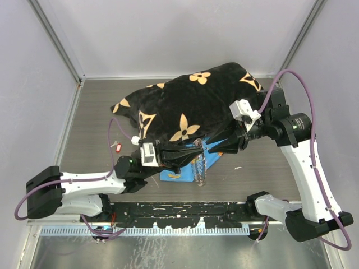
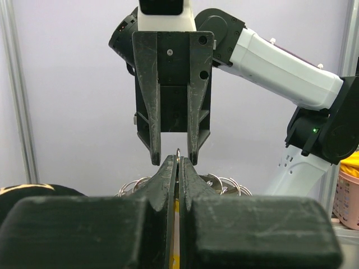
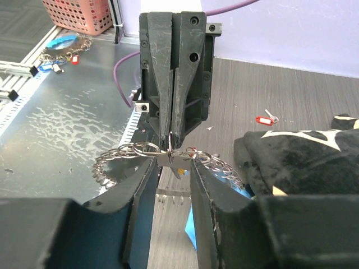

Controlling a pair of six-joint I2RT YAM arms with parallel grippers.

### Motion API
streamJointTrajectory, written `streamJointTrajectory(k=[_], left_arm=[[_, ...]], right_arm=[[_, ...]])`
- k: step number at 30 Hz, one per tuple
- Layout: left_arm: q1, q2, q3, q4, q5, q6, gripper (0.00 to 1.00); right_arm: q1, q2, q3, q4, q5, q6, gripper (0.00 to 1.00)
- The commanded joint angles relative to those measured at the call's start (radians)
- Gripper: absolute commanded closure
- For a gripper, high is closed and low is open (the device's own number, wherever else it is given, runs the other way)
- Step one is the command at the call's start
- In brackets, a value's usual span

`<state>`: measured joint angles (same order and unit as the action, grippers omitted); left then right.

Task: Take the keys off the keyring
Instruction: Remove the key from the keyring.

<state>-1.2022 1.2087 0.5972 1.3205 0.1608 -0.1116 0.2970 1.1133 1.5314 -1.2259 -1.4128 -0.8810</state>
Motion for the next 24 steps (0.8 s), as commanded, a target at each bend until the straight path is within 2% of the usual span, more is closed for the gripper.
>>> streamJointTrajectory(k=[1, 4, 13, 24], left_arm=[[0.003, 0.01, 0.06, 0.109, 0.008, -0.004, 1.0], [0.003, 0.018, 0.065, 0.109, 0.008, -0.007, 1.0], [0.003, 0.02, 0.067, 0.109, 0.008, -0.017, 1.0], [0.003, 0.029, 0.067, 0.109, 0.008, -0.028, 1.0]], right_arm=[[-0.004, -0.008, -0.005, 0.035, -0.071, 0.034, 0.65], [-0.004, -0.011, -0.016, 0.036, -0.087, 0.03, 0.66], [0.002, -0.016, -0.05, 0.046, -0.092, 0.015, 0.79], [0.003, -0.018, -0.055, 0.042, -0.113, -0.003, 0.8]])
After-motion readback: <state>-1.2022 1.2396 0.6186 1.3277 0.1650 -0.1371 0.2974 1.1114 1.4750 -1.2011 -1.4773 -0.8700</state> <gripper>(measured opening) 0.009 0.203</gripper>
